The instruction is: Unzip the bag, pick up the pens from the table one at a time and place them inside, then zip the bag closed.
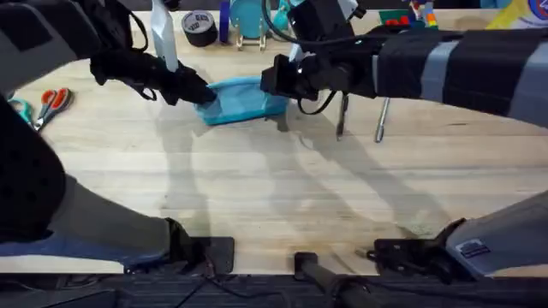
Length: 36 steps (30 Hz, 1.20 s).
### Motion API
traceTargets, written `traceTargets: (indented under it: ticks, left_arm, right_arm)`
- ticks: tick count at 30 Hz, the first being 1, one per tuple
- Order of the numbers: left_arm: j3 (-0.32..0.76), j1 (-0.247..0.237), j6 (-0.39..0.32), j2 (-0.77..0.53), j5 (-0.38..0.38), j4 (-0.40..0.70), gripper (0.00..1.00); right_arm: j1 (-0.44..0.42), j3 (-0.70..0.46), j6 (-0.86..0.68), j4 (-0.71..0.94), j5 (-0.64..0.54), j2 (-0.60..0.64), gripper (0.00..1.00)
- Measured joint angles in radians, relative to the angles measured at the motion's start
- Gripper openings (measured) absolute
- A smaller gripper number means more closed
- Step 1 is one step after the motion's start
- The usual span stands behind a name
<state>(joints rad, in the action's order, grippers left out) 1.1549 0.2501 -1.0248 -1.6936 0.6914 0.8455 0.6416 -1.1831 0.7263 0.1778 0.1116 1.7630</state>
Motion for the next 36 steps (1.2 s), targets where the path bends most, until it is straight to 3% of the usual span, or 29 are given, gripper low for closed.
traceTargets:
  ticks: [26, 36]
  left_arm:
    - [0.0, 0.0, 0.0, 0.0, 0.0, 0.0, 0.042]
    - [0.0, 0.0, 0.0, 0.0, 0.0, -0.001, 0.042]
  right_arm:
    - [0.002, 0.0, 0.029, -0.019, 0.0, -0.01, 0.032]
    - [0.004, -0.061, 0.029, -0.014, 0.001, -0.021, 0.031]
